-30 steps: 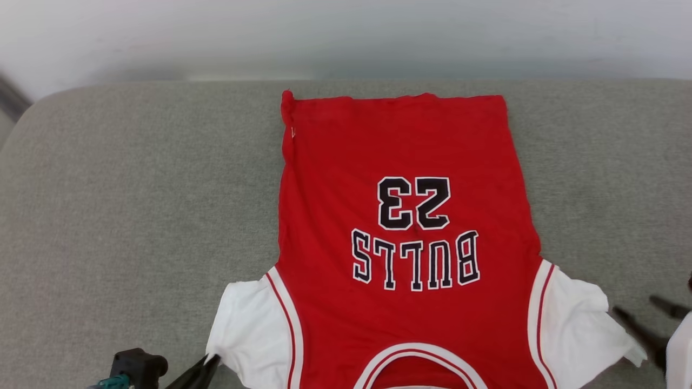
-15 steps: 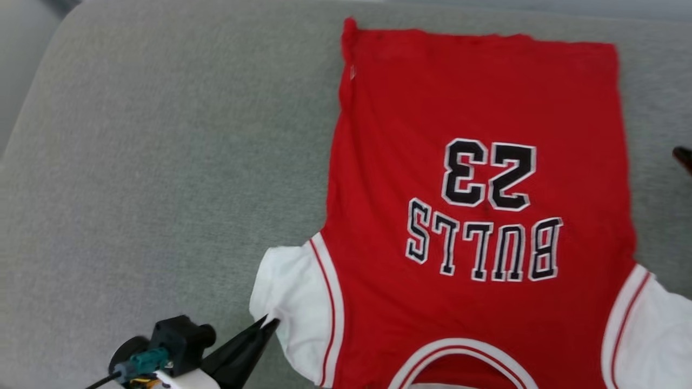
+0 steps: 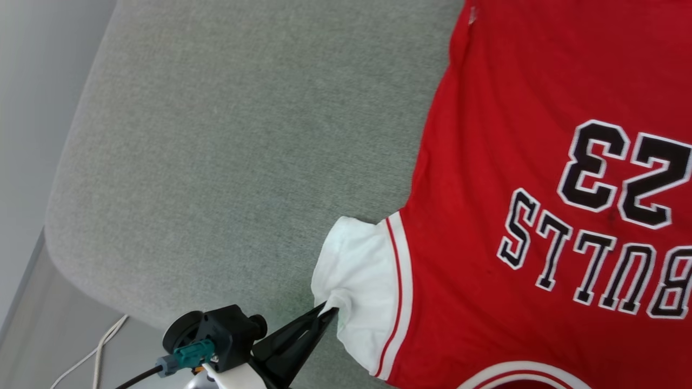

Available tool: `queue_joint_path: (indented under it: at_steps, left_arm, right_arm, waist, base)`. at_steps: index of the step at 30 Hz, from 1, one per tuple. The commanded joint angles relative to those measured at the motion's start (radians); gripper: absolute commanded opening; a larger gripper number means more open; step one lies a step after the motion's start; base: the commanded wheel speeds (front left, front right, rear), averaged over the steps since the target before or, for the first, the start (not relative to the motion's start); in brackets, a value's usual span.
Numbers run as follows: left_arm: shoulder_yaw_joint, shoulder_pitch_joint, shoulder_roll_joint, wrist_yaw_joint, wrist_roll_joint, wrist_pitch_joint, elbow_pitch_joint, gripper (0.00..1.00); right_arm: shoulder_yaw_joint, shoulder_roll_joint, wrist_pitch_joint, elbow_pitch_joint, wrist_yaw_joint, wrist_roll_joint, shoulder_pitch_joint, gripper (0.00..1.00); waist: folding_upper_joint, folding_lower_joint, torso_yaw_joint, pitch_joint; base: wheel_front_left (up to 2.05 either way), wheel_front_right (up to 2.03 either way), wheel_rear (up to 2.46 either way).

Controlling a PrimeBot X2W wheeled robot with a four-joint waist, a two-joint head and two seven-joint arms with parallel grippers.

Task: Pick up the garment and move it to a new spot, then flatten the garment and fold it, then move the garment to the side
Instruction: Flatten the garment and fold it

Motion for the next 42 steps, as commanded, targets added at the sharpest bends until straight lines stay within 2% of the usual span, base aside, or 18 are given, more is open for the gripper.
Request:
queue_joint_path:
  at_steps: [1,8,14,15,16,17,25,33,42]
  left_arm:
    - [-0.007,-0.018,-0.014,-0.008,0.007,-0.007,0.001,0.0]
    - [-0.019,-0.034,-0.038,-0.023,0.006,-0.022,0.015,0.0]
    - [-0.023,-0.038,-0.045,-0.031,-0.001,-0.034,0.038,0.0]
    - [-0.024,-0.039,-0.046,-0.033,-0.001,-0.037,0.042,0.0]
    - [-0.023,-0.04,-0.046,-0.035,-0.003,-0.038,0.045,0.0]
    - [-0.022,-0.042,-0.046,-0.035,-0.005,-0.04,0.049,0.0]
    - [0.001,-0.041,-0.03,-0.02,-0.006,-0.053,0.065,0.0]
    - [0.033,-0.001,0.005,0.023,-0.026,-0.053,0.07,0.0]
    - [0.065,0.058,0.045,0.069,-0.048,-0.057,0.082,0.0]
  right_arm:
    - [-0.009,-0.01,0.007,0.029,0.0,-0.029,-0.027,1.0]
    - [-0.053,-0.024,0.023,0.09,0.0,-0.1,-0.027,1.0]
    - [-0.063,0.005,0.054,0.107,0.0,-0.08,0.06,1.0]
    - [-0.066,0.004,0.064,0.107,0.0,-0.078,0.07,0.49]
    - [-0.068,0.002,0.066,0.104,0.0,-0.075,0.08,0.02]
    - [-0.073,-0.002,0.064,0.101,0.0,-0.078,0.086,0.0]
    - [-0.083,-0.009,0.042,0.091,0.0,-0.061,0.138,0.0]
    - [-0.038,-0.005,-0.002,0.082,-0.001,0.018,0.308,0.0]
    - [0.001,-0.006,-0.06,-0.019,0.0,0.157,0.516,0.0]
  waist:
    - [0.0,-0.0002,0.058,0.051]
    - [0.0,-0.0002,0.103,0.081]
    - [0.0,-0.0002,0.112,0.089]
    - [0.0,-0.0002,0.112,0.088]
    - [0.0,-0.0002,0.111,0.087]
    - [0.0,-0.0002,0.11,0.084]
    - [0.0,-0.0002,0.058,0.013]
    - [0.0,-0.0002,-0.056,-0.129]
    - [0.0,-0.0002,-0.186,-0.259]
  base:
    - [0.0,0.0,0.0]
    - [0.0,0.0,0.0]
    - [0.0,0.0,0.0]
    - [0.0,0.0,0.0]
    - [0.0,0.0,0.0]
    - [0.0,0.0,0.0]
    - [0.0,0.0,0.0]
    - [0.0,0.0,0.0]
    - [0.0,0.0,0.0]
